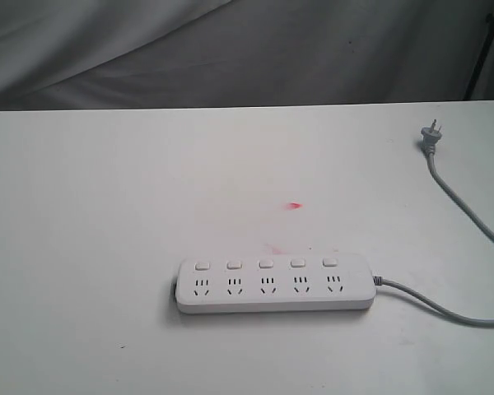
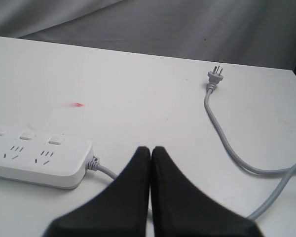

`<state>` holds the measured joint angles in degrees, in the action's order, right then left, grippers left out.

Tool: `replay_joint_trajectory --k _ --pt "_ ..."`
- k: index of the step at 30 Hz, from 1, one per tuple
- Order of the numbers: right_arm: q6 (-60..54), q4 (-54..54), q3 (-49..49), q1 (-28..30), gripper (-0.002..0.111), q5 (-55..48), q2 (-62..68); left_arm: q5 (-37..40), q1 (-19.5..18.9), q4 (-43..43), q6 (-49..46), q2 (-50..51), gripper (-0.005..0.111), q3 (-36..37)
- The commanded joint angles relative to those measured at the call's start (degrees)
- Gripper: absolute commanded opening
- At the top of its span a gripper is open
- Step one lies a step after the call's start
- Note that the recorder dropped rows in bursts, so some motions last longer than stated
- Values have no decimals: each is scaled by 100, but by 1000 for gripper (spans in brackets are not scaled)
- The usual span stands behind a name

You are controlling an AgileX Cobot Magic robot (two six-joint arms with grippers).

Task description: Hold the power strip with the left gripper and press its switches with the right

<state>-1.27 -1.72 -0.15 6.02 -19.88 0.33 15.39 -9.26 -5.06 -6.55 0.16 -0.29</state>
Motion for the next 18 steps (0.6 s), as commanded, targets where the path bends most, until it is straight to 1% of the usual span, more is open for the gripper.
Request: replay_joint_trajectory --k 1,5,10,18 --pt "6 -53 15 -19 0 7 -33 -11 -10 4 13 -16 0 29" --pt "6 -53 15 -19 0 7 -33 44 -10 4 13 -16 0 29" --pt "6 -53 15 -19 0 7 -33 567 -10 4 1 -16 0 29" --pt "6 -53 15 -19 0 7 -33 987 -10 -38 1 -16 0 -711"
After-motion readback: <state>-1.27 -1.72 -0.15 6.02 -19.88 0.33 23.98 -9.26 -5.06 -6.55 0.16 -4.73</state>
